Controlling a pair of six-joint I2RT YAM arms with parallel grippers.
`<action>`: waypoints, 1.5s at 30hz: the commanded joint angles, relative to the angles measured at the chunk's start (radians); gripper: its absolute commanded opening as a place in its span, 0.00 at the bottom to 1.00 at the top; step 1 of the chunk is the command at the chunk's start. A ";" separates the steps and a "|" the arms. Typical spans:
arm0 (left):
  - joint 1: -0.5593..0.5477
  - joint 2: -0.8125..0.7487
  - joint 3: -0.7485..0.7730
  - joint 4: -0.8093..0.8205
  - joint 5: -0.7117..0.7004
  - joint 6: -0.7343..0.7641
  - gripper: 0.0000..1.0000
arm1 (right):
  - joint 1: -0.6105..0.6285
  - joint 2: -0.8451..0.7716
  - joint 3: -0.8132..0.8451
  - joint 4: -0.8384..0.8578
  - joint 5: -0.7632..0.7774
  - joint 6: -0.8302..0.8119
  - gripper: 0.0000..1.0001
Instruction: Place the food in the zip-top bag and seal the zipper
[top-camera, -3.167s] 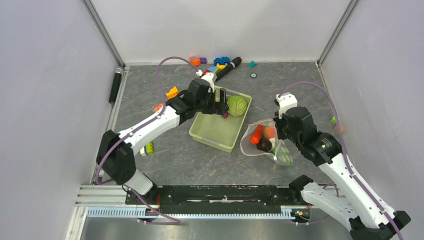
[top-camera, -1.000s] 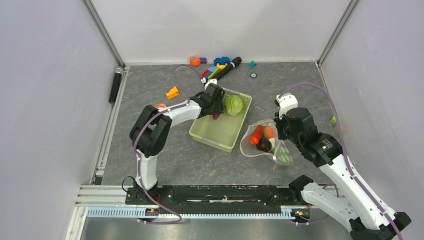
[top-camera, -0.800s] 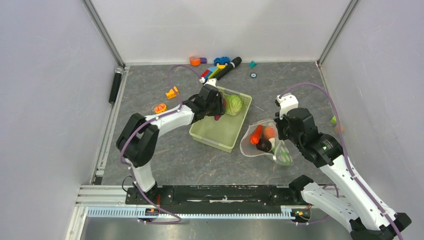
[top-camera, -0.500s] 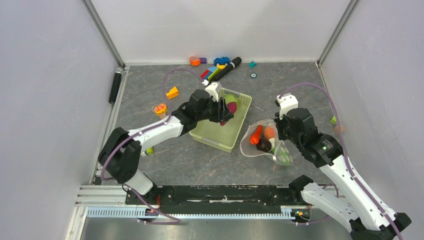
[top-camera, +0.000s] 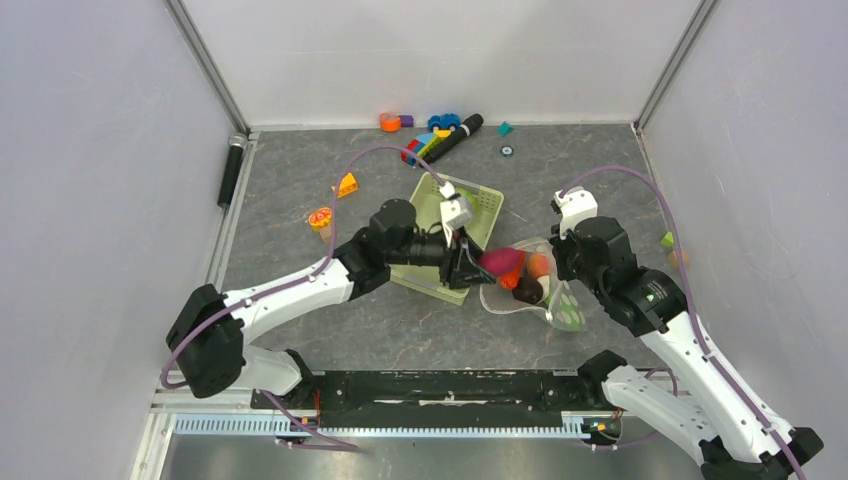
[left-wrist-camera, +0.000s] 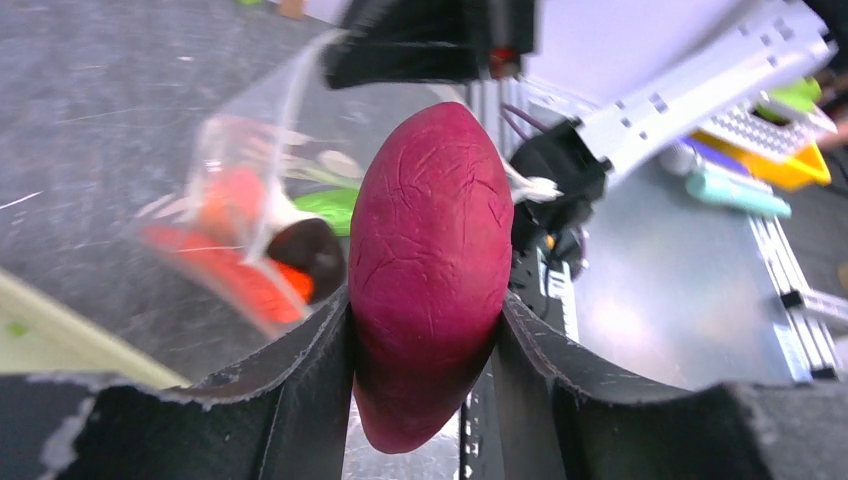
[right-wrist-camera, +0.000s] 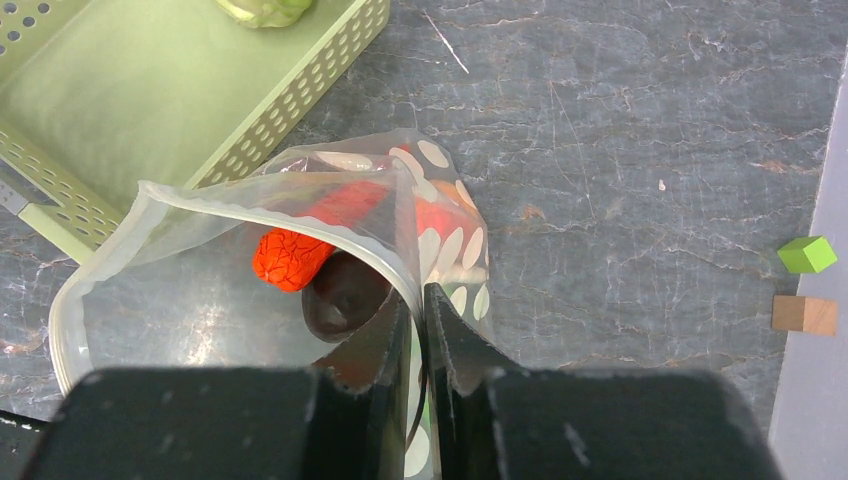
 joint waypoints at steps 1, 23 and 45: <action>-0.071 0.007 0.071 -0.131 0.032 0.238 0.05 | -0.002 -0.013 0.000 0.031 0.005 -0.013 0.15; -0.127 0.267 0.305 -0.231 -0.098 0.163 0.67 | -0.003 -0.019 -0.005 0.035 0.005 -0.017 0.16; -0.133 0.121 0.232 -0.286 -0.672 0.005 1.00 | -0.003 -0.023 -0.012 0.039 0.013 -0.019 0.16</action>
